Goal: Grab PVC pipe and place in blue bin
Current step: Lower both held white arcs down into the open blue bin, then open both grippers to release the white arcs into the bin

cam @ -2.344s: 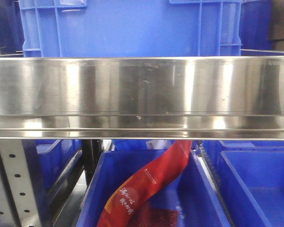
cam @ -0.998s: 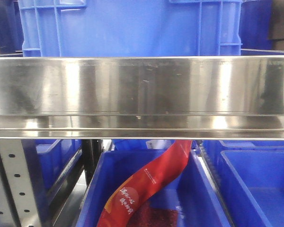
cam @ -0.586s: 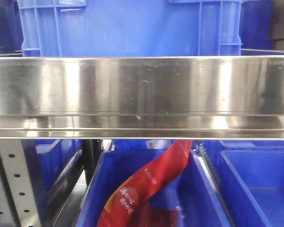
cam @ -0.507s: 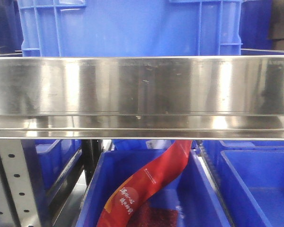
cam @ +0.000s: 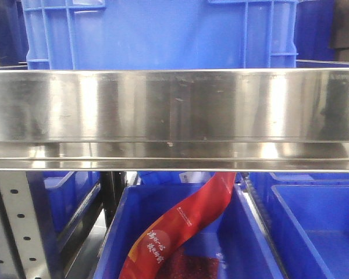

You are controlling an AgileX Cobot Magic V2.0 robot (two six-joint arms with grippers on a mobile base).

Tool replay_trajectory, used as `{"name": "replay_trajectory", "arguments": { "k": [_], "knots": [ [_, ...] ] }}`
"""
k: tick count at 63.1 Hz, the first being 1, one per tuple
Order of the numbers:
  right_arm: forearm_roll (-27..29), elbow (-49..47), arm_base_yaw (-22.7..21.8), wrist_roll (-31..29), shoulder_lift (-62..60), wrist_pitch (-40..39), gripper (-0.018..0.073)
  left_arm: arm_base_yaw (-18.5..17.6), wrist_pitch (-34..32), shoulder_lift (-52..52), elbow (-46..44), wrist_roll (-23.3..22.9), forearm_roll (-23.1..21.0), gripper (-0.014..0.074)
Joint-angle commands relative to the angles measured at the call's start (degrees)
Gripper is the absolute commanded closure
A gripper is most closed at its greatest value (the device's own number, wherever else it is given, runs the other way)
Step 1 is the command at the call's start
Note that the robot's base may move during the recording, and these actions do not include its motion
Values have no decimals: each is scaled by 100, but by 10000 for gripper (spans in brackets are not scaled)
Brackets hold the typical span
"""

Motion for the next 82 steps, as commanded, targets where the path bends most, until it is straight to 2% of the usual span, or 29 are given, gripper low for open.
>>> {"name": "replay_trajectory", "arguments": {
  "k": [1,24,30,35,39,44,53,58,82],
  "knots": [
    [-28,-68,15,-27,20,-146,721,-30,-180,40,-146,14,13,707],
    [-28,-68,15,-27,138,-268,711,-20,-160,327,-279,14,13,707],
    [-32,-68,15,-27,138,-276,629,-20,-160,366,-279,14,13,707],
    [-32,-68,15,-27,138,-276,524,-20,-160,378,-279,14,13,703],
    [-32,-68,15,-27,138,-288,450,-20,-198,378,-279,14,73,655],
    [-32,-68,15,-27,138,-288,407,-20,-207,392,-279,14,101,563],
    [-32,-68,15,-27,138,-301,407,-20,-207,392,-279,14,110,410],
    [-32,-68,15,-27,138,-301,407,-20,-207,392,-279,14,110,379],
    [-32,-68,15,-27,-118,-142,410,-51,-194,236,-279,14,123,384]
  ]
}}
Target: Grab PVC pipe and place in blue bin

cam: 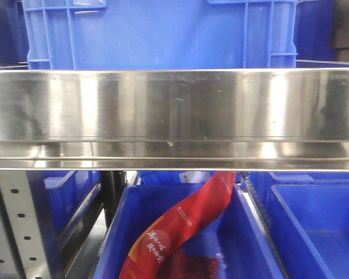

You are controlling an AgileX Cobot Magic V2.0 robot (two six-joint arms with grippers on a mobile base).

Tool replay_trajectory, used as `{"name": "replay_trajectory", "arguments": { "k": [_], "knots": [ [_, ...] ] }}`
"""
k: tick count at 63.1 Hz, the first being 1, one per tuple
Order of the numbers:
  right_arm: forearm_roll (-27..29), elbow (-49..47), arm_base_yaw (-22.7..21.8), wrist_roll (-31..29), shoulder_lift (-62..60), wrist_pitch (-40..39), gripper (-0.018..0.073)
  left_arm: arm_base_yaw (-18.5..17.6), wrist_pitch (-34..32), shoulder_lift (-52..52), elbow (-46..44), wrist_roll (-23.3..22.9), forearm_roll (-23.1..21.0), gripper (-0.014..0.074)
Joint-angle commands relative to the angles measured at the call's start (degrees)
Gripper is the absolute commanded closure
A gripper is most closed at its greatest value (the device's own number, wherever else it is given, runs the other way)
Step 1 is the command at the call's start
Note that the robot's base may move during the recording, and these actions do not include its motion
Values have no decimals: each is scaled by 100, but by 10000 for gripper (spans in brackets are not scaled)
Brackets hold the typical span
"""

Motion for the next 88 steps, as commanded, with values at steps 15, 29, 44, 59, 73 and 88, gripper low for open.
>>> {"name": "replay_trajectory", "arguments": {
  "k": [15,29,44,59,73,88],
  "knots": [
    [-32,-37,15,-27,-639,253,629,-40,176,-627,-52,14,36,547],
    [-42,-37,15,-27,-1012,577,721,-40,571,-1107,-52,14,36,707],
    [-42,-37,15,-27,-1398,1067,721,-40,698,-1574,64,14,36,707],
    [-177,-16,15,-27,-1789,1266,721,-40,433,-2162,880,14,36,707],
    [-251,158,15,-27,-2264,1309,721,-40,42,-2934,1690,14,36,707],
    [-265,1099,-143,-27,-3067,949,721,113,-92,-3678,2409,14,14,707]
  ]
}}
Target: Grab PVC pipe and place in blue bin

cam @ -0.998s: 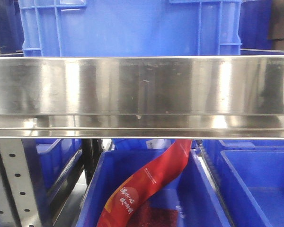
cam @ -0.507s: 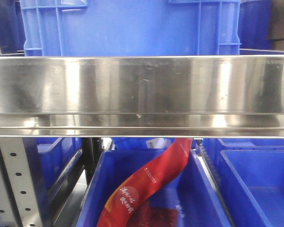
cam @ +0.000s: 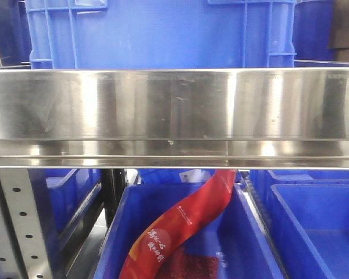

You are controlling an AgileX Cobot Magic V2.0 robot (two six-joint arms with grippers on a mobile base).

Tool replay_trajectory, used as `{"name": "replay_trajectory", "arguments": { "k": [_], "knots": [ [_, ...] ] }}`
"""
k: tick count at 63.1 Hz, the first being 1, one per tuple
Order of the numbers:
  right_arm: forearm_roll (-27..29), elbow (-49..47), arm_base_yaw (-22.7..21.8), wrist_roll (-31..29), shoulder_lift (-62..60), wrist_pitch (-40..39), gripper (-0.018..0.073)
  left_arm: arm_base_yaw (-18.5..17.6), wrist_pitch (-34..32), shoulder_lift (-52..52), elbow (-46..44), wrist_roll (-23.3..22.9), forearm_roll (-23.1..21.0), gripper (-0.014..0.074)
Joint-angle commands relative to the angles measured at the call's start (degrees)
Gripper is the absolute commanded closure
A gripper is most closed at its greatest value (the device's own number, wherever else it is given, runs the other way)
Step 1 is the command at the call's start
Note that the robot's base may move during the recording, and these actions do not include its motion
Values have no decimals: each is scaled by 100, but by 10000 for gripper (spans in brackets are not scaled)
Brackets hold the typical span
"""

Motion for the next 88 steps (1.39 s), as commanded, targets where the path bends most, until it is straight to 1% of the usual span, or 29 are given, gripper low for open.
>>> {"name": "replay_trajectory", "arguments": {
  "k": [1,17,26,33,46,56,61,66,73,78,88],
  "knots": [
    [-68,360,-123,-22,-351,-281,721,82,-132,-266,243,14,-8,707],
    [-68,1196,-416,-14,-1310,-311,721,335,-33,-723,752,14,-8,707],
    [-68,1400,-639,-14,-1697,-145,721,502,-33,-826,934,14,-8,707],
    [-68,1500,-921,-14,-1885,149,721,697,24,-853,1018,14,-8,707],
    [-68,1591,-1363,-14,-2038,173,721,1075,197,-853,1018,29,3,707],
    [-68,1843,-1417,-14,-2073,127,721,1371,304,-865,1018,99,3,707],
    [-68,2121,-1417,-14,-2156,-62,721,1513,539,-909,1032,99,3,707],
    [-68,2442,-1417,-11,-2319,-395,721,1677,553,-990,1138,99,3,707],
    [-68,2850,-1417,31,-2578,-522,721,1956,461,-1211,1395,99,3,707],
    [-68,3054,-1417,180,-2754,-533,721,2118,450,-1359,1576,99,3,707],
    [-68,3411,-1417,259,-3031,-533,721,2312,450,-1707,2035,99,3,707]
  ]
}}
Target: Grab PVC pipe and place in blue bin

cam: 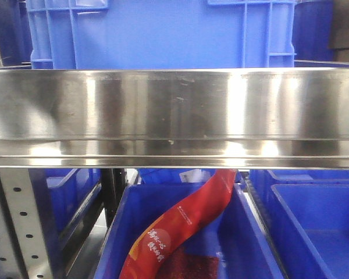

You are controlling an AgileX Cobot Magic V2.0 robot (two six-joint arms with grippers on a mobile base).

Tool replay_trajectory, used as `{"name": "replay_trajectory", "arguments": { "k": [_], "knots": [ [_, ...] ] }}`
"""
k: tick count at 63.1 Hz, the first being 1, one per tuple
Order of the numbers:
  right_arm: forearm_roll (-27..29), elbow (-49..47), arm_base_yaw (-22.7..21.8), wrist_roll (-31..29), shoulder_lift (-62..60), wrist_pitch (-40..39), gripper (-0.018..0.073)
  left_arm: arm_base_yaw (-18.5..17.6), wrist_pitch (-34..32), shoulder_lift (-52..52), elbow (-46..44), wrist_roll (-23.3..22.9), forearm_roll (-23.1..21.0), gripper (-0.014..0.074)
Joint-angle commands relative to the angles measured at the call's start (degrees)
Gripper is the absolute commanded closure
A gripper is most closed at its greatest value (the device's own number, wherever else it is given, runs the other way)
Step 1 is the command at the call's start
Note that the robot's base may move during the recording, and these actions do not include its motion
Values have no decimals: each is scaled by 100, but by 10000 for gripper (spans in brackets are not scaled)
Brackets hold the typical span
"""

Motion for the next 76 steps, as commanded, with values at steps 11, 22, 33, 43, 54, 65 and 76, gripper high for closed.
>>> {"name": "replay_trajectory", "arguments": {
  "k": [11,22,33,43,54,65,76],
  "knots": [
    [-22,581,-27,64,-409,-234,721,125,-71,-584,739,3,-8,707],
    [-22,1048,-27,64,-530,-456,721,125,-84,-904,1224,3,-62,707],
    [-22,1501,-27,64,-619,-831,721,125,-550,-1128,1687,3,-379,707],
    [-22,1752,-27,64,-707,-1239,721,125,-597,-1254,1848,3,-403,707],
    [-22,1939,-27,64,-707,-1406,721,125,-597,-1264,2202,18,-403,707],
    [-22,2031,-27,64,-707,-1574,721,125,-597,-1264,2591,18,-403,707],
    [-22,2031,-27,64,-707,-1601,721,125,-769,-1277,2618,18,-403,707]
  ]
}}
